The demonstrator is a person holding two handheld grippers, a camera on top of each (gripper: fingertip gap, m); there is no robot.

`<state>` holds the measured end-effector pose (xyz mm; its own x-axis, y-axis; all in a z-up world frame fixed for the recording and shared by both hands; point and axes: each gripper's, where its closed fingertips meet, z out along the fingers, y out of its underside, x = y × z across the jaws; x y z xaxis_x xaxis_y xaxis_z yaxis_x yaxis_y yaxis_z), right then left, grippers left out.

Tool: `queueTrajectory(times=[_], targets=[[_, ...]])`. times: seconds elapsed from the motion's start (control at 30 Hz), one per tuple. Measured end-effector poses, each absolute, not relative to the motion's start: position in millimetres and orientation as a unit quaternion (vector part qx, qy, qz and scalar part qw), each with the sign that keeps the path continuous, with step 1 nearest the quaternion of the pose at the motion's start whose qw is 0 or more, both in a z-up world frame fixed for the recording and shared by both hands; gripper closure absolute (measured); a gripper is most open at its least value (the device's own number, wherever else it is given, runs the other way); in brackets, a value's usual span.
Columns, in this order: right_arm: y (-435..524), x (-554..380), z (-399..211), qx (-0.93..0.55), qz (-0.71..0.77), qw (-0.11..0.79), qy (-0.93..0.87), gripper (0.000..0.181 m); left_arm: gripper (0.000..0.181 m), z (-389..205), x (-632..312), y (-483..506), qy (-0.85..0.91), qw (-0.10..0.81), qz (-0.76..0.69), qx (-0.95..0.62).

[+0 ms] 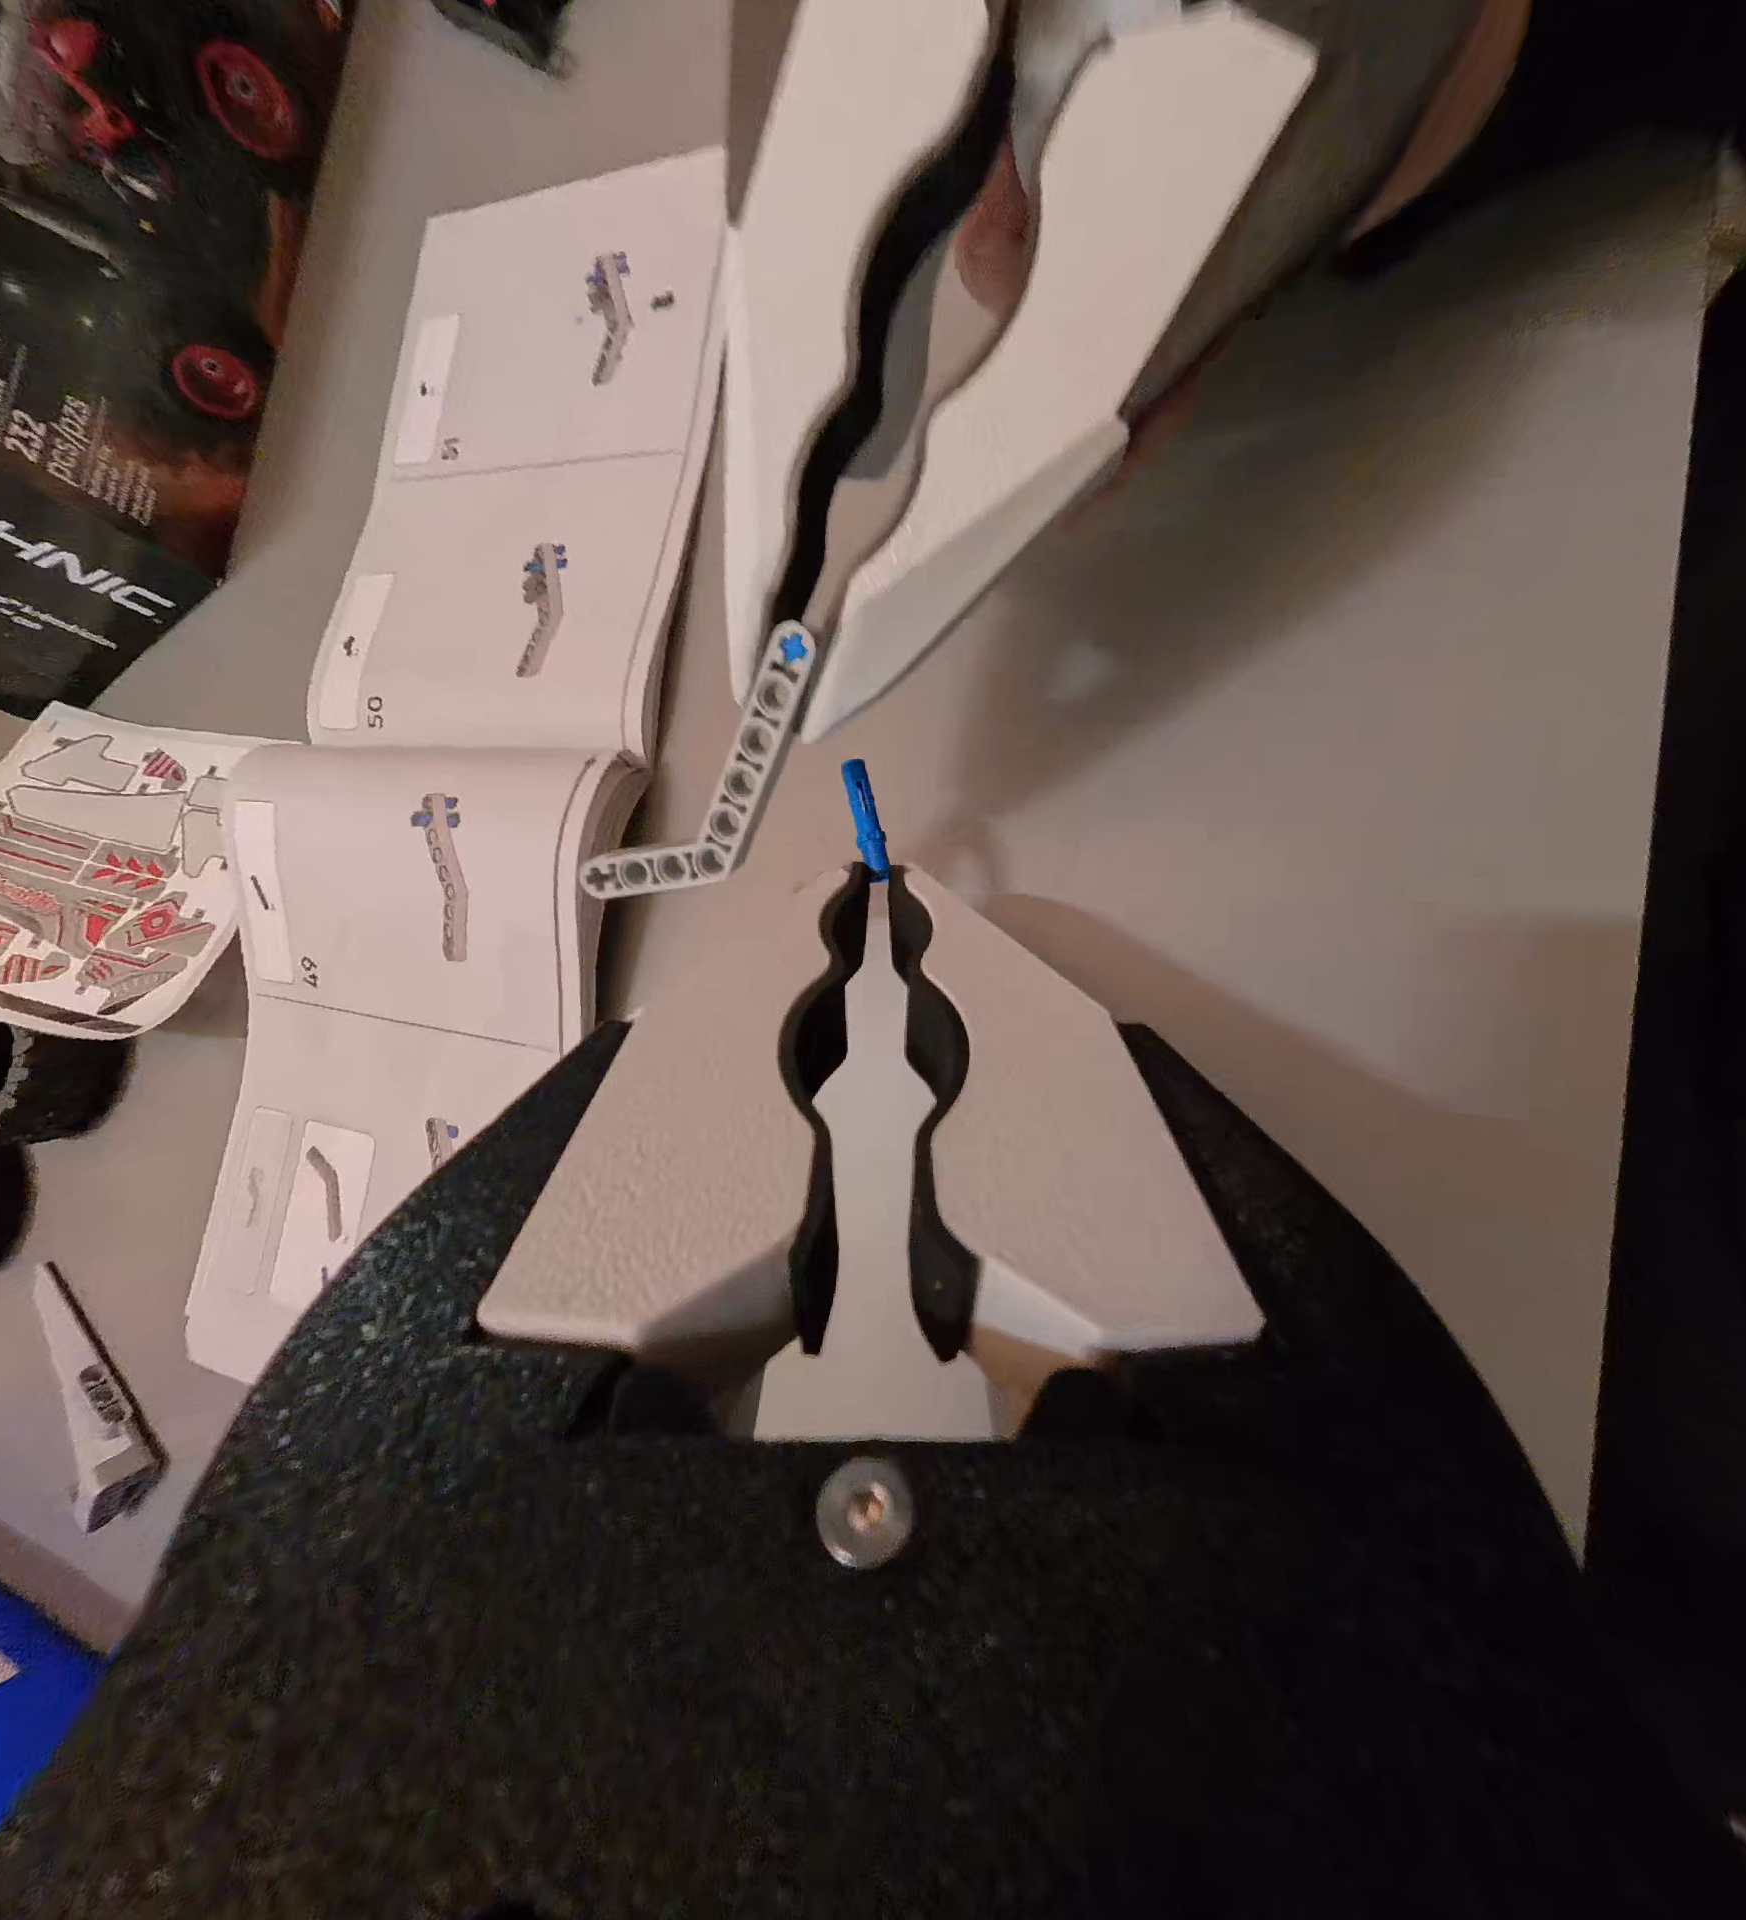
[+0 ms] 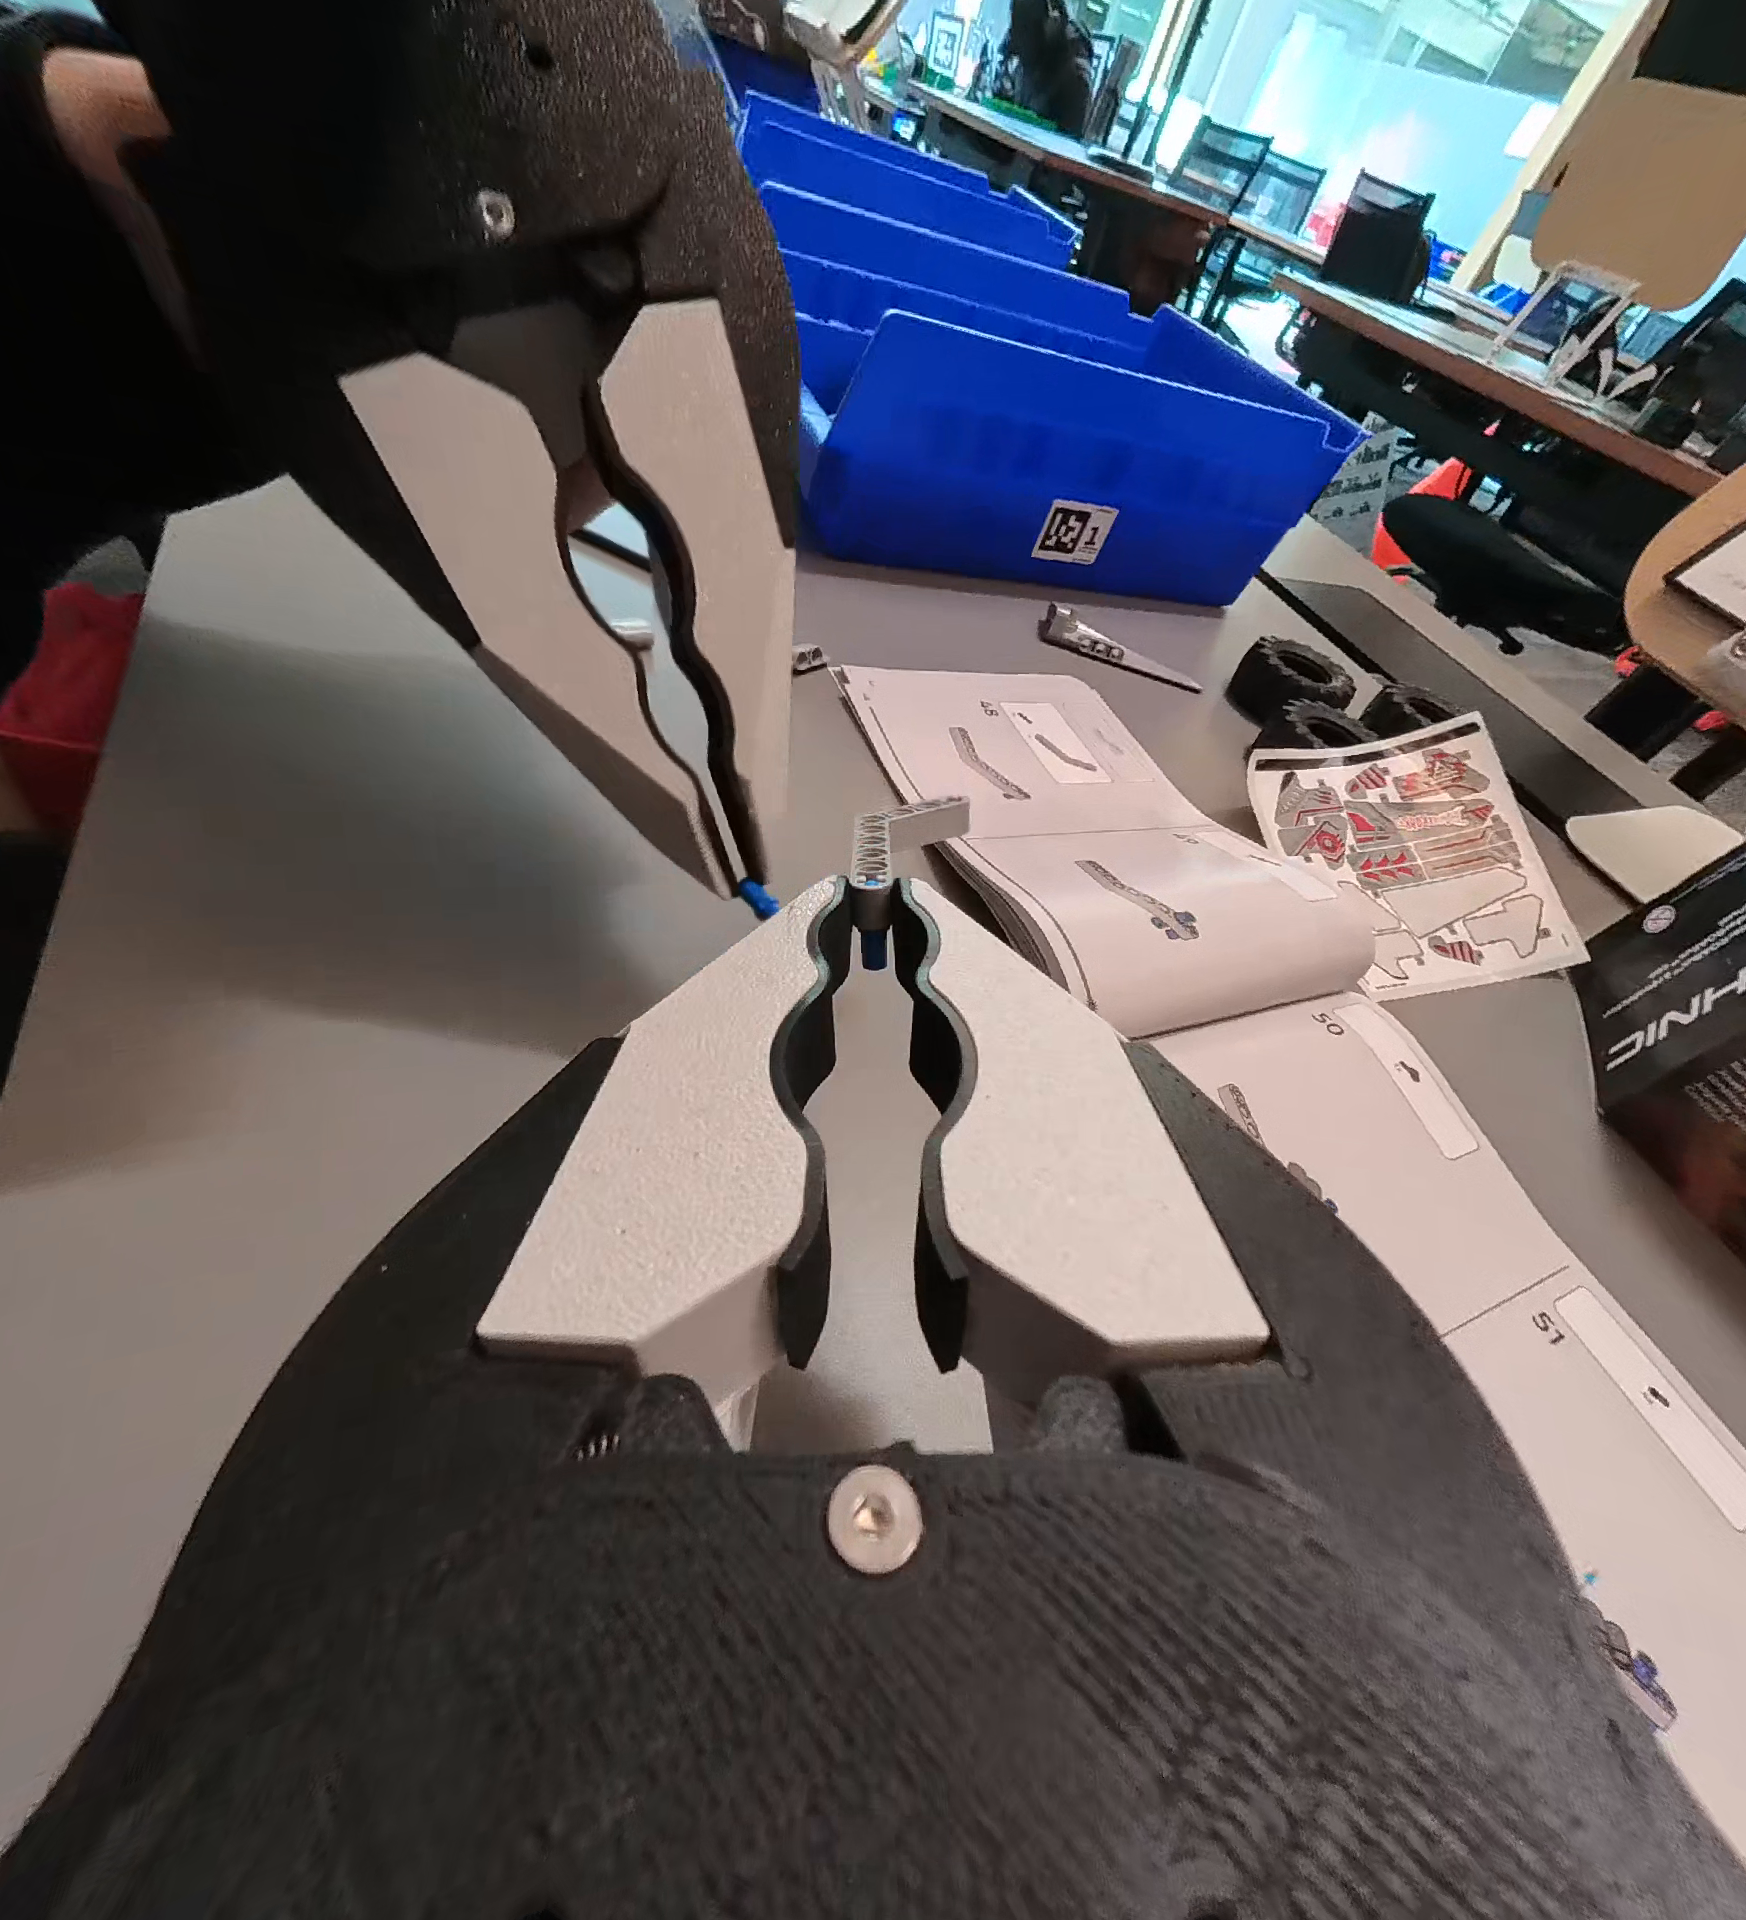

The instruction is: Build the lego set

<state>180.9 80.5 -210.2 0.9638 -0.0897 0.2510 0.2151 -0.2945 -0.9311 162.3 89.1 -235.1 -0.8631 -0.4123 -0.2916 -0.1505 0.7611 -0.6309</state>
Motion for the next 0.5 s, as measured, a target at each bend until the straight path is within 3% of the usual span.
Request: queueTrajectory(times=[0.5], targets=[[81, 184, -204, -0.778, -0.161, 0.605, -0.040, 0.176, 0.180, -216, 166, 75, 0.886, 0.215, -0.374, -0.171]])
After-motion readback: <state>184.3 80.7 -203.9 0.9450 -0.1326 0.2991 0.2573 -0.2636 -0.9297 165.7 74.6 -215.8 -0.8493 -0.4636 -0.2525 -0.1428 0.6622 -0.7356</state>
